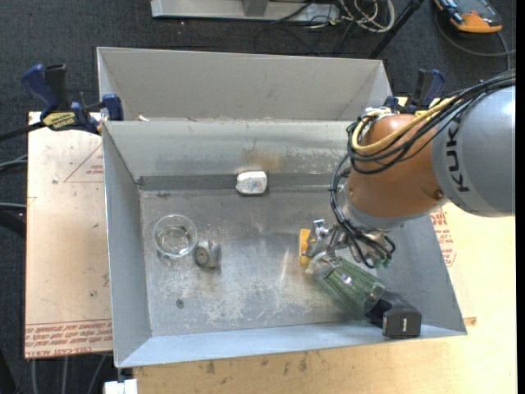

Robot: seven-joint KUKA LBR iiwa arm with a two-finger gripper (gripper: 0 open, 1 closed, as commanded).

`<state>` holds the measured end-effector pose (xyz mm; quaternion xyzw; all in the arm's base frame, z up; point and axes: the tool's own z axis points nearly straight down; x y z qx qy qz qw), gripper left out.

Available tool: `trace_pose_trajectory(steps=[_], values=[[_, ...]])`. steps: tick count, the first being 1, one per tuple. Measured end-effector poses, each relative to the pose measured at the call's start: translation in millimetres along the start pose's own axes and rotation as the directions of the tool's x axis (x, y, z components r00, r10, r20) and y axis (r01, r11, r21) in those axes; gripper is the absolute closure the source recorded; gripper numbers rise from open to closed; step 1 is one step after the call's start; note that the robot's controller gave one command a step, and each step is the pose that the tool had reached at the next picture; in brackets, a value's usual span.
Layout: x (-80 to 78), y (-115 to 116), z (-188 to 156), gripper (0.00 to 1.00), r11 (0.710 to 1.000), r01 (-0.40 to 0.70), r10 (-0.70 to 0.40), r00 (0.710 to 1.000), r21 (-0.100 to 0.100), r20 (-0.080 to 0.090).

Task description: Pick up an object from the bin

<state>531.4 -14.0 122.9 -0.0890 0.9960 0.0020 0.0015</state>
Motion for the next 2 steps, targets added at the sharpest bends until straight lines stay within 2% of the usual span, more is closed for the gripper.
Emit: trace_pose_trajectory(steps=[1, 2], values=[[1.8, 8.0, -59.1, 1.00, 1.000, 0.004, -0.004, 1.000, 0.001, -0.004], [0.4, 1.7, -72.9, 1.00, 1.000, 0.025, -0.025, 1.000, 0.006, 0.012]])
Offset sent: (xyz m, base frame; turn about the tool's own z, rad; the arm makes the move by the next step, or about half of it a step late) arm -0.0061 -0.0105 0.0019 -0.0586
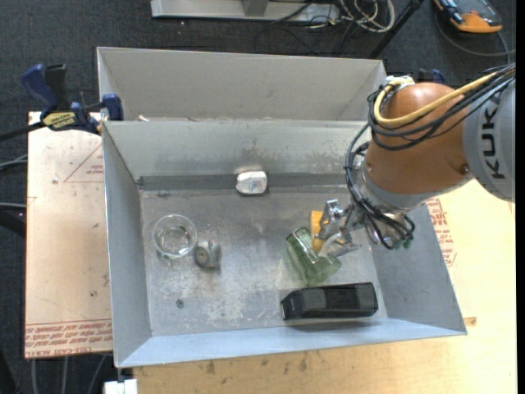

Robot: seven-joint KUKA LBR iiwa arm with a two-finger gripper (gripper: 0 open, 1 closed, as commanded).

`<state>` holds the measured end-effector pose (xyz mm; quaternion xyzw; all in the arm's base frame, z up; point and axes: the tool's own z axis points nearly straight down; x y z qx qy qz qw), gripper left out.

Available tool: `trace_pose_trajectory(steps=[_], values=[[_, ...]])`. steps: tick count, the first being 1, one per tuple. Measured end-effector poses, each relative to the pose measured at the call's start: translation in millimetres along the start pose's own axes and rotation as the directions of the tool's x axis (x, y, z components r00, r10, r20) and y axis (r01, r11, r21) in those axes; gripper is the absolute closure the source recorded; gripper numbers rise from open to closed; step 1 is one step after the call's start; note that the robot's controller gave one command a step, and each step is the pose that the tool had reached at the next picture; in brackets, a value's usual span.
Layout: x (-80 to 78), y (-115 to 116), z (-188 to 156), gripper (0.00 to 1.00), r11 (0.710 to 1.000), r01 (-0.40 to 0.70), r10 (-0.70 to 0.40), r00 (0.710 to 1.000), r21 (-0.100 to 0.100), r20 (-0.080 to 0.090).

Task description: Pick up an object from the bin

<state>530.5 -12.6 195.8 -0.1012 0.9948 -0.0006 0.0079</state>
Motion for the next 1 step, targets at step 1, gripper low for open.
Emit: trace_pose_trajectory(steps=[1], values=[[2.6, -2.9, -11.3, 1.00, 0.988, 0.156, -0.156, 0.987, -0.011, -0.025]])
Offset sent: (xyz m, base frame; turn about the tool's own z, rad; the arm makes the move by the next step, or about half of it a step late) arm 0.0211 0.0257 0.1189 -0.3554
